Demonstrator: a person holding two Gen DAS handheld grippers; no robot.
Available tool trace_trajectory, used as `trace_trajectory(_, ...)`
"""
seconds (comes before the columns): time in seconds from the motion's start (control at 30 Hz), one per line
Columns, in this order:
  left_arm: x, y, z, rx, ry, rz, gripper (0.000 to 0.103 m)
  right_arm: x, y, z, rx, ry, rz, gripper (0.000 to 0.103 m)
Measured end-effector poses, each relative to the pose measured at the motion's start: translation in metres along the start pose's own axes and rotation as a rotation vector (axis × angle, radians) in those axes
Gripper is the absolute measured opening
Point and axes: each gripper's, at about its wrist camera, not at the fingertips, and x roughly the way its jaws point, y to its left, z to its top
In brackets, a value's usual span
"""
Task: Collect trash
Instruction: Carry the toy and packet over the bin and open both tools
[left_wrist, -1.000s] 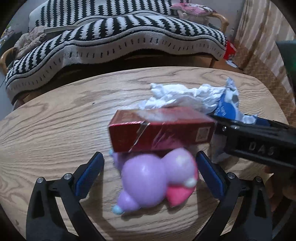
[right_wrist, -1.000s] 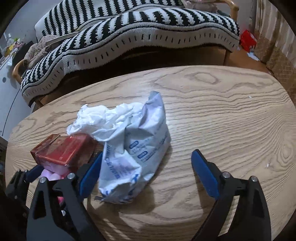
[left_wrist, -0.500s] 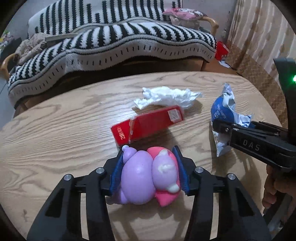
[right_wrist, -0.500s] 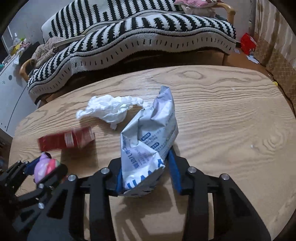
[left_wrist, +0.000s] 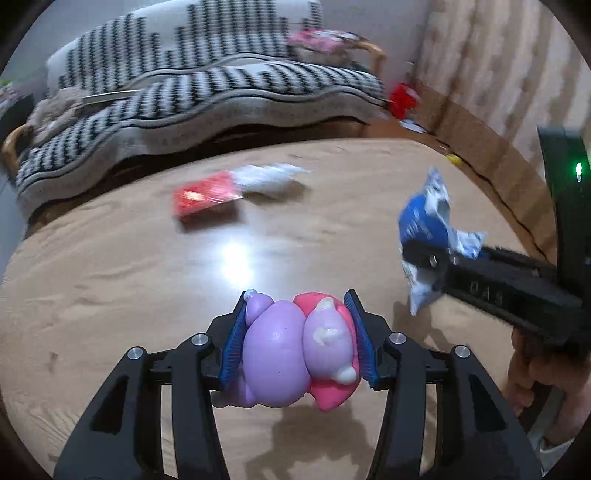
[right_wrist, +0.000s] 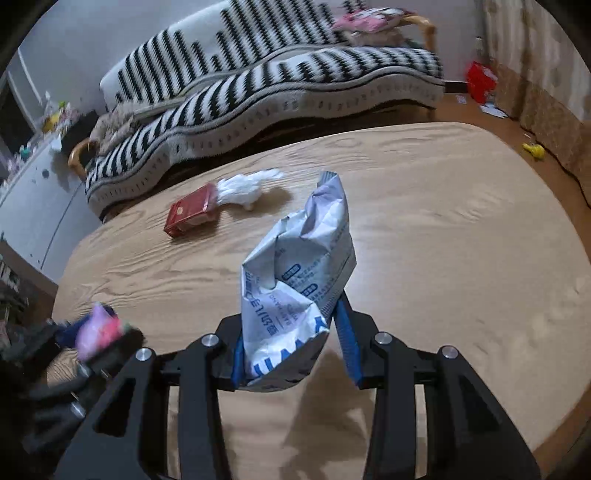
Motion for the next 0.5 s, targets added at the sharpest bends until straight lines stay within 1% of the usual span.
trace_trajectory(0.03,-0.001,-0.012,-0.004,0.012,0.004,-0.020,0.049,-0.014,-0.015,-0.007,0.019,-0.015,-0.010,0.041)
trace_trajectory(0.1,0.000,-0.059,-0.020,0.066,0.025,-0.093,0.049,-0.048,-0.059,-0.030,0.073,-0.047,-0.045,0.041)
trace_trajectory(0.13,0.001,-0.085,-0.030,0.100,0.037,-0.131,0.050,-0.071,-0.089,-0.048,0.117,-0.067,-0.064,0.041)
trace_trajectory(0.23,0.007,-0.149,-0.058,0.179,0.079,-0.215,0.050,-0.112,-0.154,-0.098,0.214,-0.096,-0.126,0.041)
trace_trajectory(0.27,0.013,-0.176,-0.072,0.214,0.109,-0.254,0.050,-0.129,-0.180,-0.124,0.262,-0.100,-0.152,0.041)
trace_trajectory(0.33,0.021,-0.218,-0.094,0.264,0.157,-0.309,0.050,-0.149,-0.217,-0.166,0.327,-0.089,-0.198,0.041)
trace_trajectory(0.37,0.025,-0.247,-0.109,0.303,0.185,-0.340,0.050,-0.159,-0.237,-0.190,0.357,-0.079,-0.229,0.041)
trace_trajectory(0.4,0.027,-0.267,-0.120,0.335,0.200,-0.360,0.050,-0.166,-0.252,-0.209,0.381,-0.068,-0.255,0.041)
trace_trajectory(0.43,0.030,-0.294,-0.136,0.380,0.223,-0.386,0.050,-0.171,-0.264,-0.226,0.404,-0.058,-0.271,0.041)
trace_trajectory(0.47,0.034,-0.310,-0.146,0.405,0.240,-0.398,0.050,-0.177,-0.282,-0.249,0.448,-0.043,-0.282,0.041)
trace_trajectory(0.5,0.038,-0.326,-0.157,0.428,0.262,-0.411,0.050,-0.180,-0.291,-0.261,0.471,-0.036,-0.284,0.041)
